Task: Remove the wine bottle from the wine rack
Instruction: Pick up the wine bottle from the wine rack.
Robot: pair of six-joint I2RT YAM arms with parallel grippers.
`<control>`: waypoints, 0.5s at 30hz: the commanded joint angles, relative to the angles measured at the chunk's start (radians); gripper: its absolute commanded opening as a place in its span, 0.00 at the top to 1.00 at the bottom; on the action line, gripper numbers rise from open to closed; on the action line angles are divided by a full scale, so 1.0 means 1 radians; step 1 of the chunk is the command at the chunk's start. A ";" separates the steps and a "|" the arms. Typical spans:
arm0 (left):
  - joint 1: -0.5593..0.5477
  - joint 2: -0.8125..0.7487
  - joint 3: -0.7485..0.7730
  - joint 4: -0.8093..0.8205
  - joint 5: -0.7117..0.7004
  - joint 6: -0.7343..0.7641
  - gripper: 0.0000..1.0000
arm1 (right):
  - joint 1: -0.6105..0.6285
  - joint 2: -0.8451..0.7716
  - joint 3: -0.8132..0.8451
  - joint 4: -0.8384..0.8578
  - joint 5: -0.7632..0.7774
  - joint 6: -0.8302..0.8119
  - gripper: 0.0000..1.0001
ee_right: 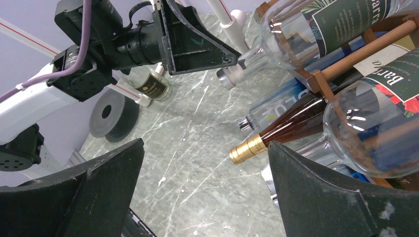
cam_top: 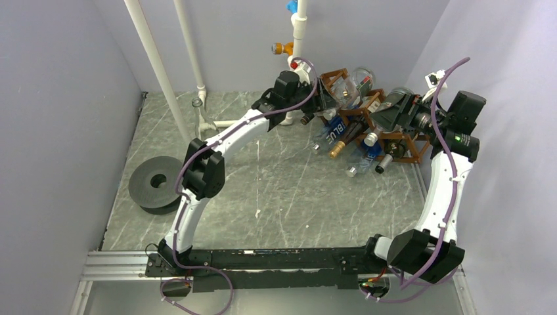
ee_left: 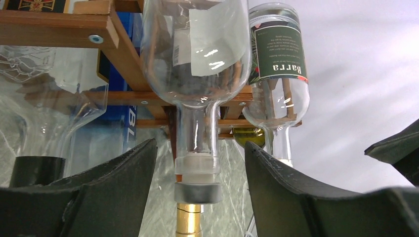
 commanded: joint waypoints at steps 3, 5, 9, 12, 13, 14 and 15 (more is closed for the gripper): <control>-0.022 0.017 0.081 -0.031 -0.117 -0.013 0.31 | -0.005 -0.023 0.024 0.024 -0.036 0.011 0.00; -0.025 0.028 0.099 -0.036 -0.130 -0.014 0.31 | -0.005 -0.023 0.026 0.022 -0.037 0.010 0.00; -0.030 0.044 0.113 -0.038 -0.139 -0.024 0.32 | -0.006 -0.024 0.029 0.020 -0.038 0.011 0.00; -0.033 0.053 0.116 -0.036 -0.141 -0.035 0.33 | -0.005 -0.024 0.029 0.019 -0.038 0.011 0.00; -0.034 0.058 0.120 -0.035 -0.141 -0.038 0.34 | -0.006 -0.023 0.029 0.019 -0.038 0.012 0.00; -0.035 0.061 0.122 -0.033 -0.141 -0.040 0.34 | -0.005 -0.023 0.029 0.021 -0.038 0.012 0.00; -0.036 0.066 0.126 -0.033 -0.142 -0.042 0.35 | -0.006 -0.025 0.029 0.021 -0.038 0.012 0.00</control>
